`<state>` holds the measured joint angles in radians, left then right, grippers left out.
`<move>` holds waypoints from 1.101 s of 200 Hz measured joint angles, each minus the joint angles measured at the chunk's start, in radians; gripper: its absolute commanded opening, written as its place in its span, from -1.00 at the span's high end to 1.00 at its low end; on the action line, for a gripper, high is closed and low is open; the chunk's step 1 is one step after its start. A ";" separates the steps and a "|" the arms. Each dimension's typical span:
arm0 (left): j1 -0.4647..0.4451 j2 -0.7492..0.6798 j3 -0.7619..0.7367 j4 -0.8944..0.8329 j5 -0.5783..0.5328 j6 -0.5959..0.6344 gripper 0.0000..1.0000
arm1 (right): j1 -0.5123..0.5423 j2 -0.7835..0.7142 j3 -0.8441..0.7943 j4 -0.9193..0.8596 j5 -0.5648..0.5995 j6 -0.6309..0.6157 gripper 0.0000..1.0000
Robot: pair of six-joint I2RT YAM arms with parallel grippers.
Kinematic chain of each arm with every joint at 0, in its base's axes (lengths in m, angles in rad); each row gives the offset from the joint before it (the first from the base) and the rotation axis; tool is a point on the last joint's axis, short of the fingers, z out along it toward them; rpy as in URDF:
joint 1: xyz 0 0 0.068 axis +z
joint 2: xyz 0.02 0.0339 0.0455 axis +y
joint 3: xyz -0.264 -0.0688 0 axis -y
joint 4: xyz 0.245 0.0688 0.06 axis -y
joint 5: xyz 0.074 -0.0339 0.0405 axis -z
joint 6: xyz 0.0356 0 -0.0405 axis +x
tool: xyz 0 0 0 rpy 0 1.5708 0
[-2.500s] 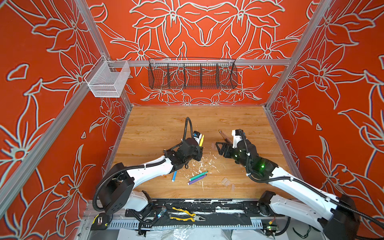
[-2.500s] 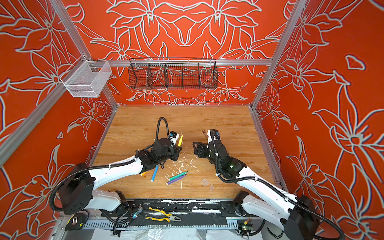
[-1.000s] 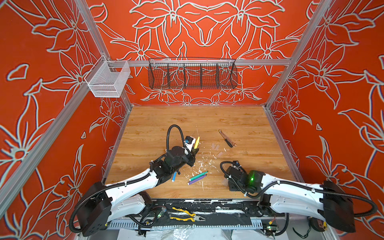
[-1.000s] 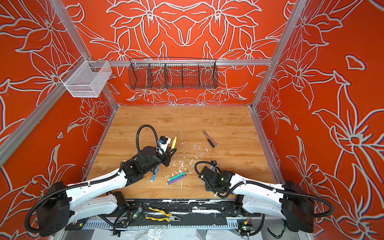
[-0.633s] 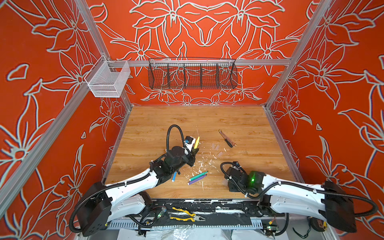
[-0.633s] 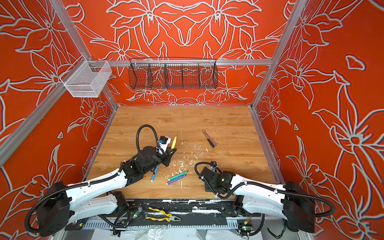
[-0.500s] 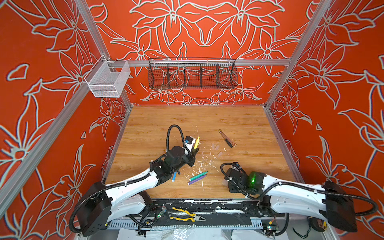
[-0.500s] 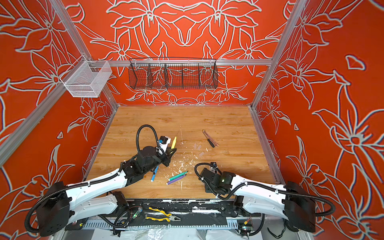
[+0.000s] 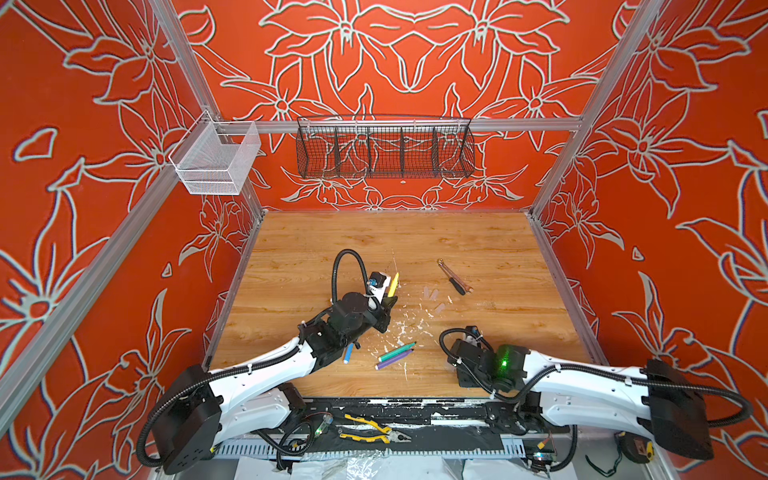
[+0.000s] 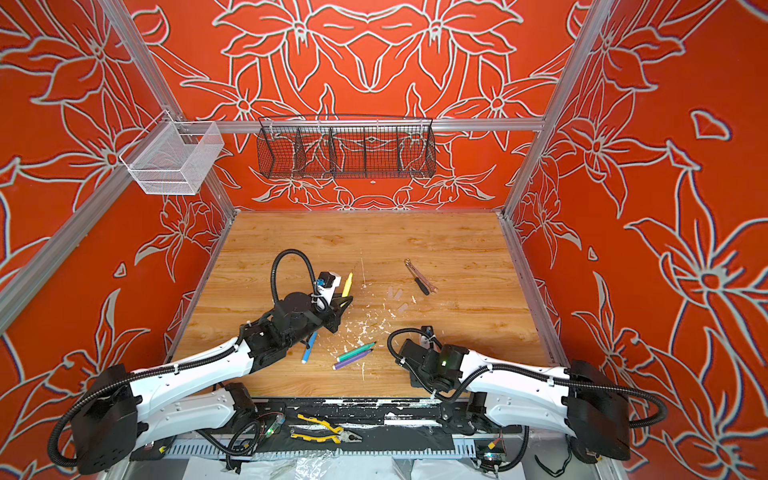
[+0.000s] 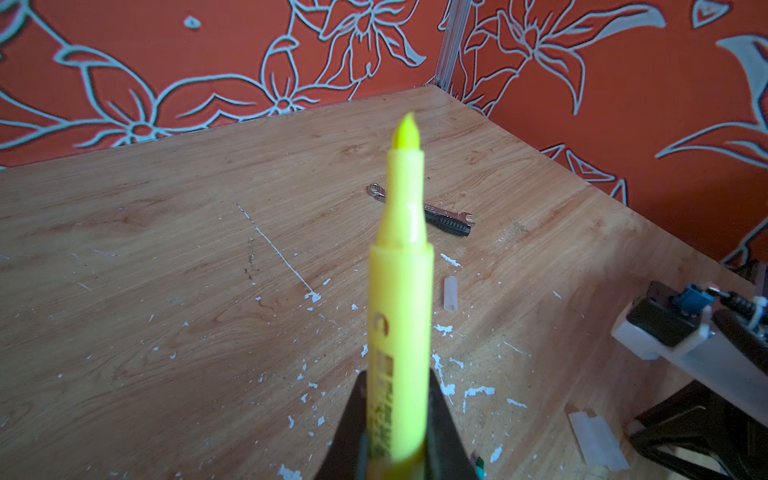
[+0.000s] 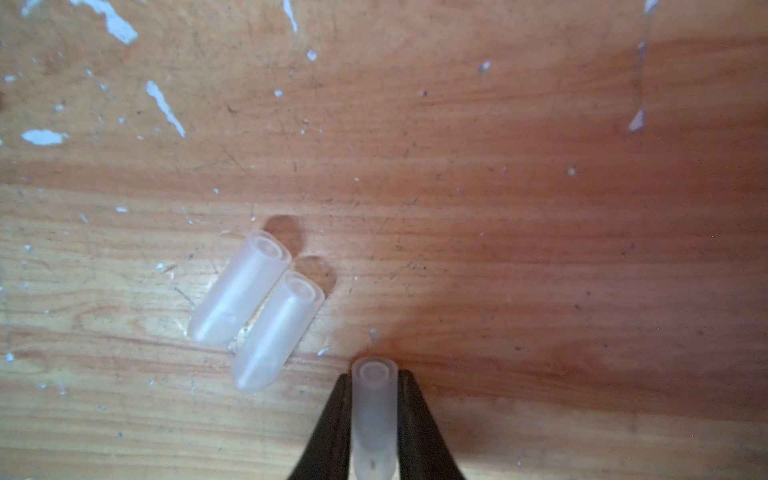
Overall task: Insert the pens into the pen caps
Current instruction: 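Close the right gripper on one translucent pen cap, then lift the pen cap with the right gripper toward the held yellow marker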
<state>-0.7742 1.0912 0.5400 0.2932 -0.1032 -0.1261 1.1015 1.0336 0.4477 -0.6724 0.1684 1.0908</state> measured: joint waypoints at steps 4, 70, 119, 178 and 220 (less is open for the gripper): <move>0.000 0.000 0.000 0.000 0.000 0.000 1.00 | 0.001 0.002 0.000 0.000 0.001 -0.001 0.70; 0.000 0.000 0.000 0.000 0.000 0.003 1.00 | 0.011 0.011 0.003 0.007 0.011 0.014 0.79; 0.000 0.000 0.000 0.000 0.005 0.004 1.00 | 0.015 -0.018 -0.003 0.002 0.043 0.018 0.80; 0.000 0.005 0.000 0.002 0.040 -0.008 1.00 | 0.008 -0.249 0.043 -0.035 0.267 0.012 0.82; 0.000 0.024 0.000 0.006 0.055 -0.022 1.00 | -0.037 -0.346 0.182 -0.003 0.465 -0.070 0.88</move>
<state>-0.7738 1.1156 0.5400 0.2989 -0.0483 -0.1482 1.0641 0.6872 0.6296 -0.6758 0.6334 1.0206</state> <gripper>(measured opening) 0.145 0.163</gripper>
